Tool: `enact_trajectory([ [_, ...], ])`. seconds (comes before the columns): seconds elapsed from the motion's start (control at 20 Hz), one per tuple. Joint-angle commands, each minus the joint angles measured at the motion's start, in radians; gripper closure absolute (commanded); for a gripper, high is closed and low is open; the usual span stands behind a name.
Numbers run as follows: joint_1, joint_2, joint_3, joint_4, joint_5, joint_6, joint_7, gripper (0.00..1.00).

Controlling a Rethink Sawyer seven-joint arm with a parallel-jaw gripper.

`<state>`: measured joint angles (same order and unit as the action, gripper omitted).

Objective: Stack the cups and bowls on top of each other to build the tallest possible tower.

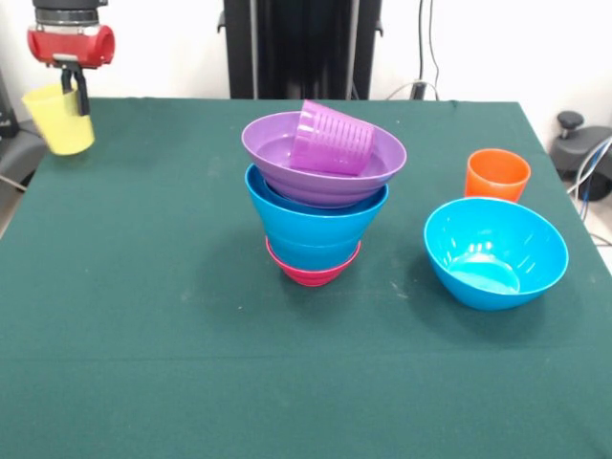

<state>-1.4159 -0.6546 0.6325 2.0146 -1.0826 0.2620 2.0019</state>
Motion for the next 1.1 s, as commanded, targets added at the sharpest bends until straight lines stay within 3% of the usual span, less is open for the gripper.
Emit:
enact_trajectory([
  [0.05, 0.029, 0.006, 0.059, 0.026, 0.026, 0.116, -0.201, 1.00],
  [0.25, 0.030, -0.006, 0.072, 0.033, 0.041, 0.119, -0.204, 1.00],
  [0.35, 0.023, -0.062, 0.100, 0.075, 0.086, 0.135, -0.205, 1.00],
  [0.6, 0.001, -0.303, 0.212, 0.245, 0.271, 0.131, -0.151, 1.00],
  [0.95, -0.037, -0.514, 0.356, 0.365, 0.534, 0.191, -0.185, 1.00],
  [1.1, -0.019, -0.553, 0.385, 0.389, 0.591, 0.185, -0.156, 1.00],
])
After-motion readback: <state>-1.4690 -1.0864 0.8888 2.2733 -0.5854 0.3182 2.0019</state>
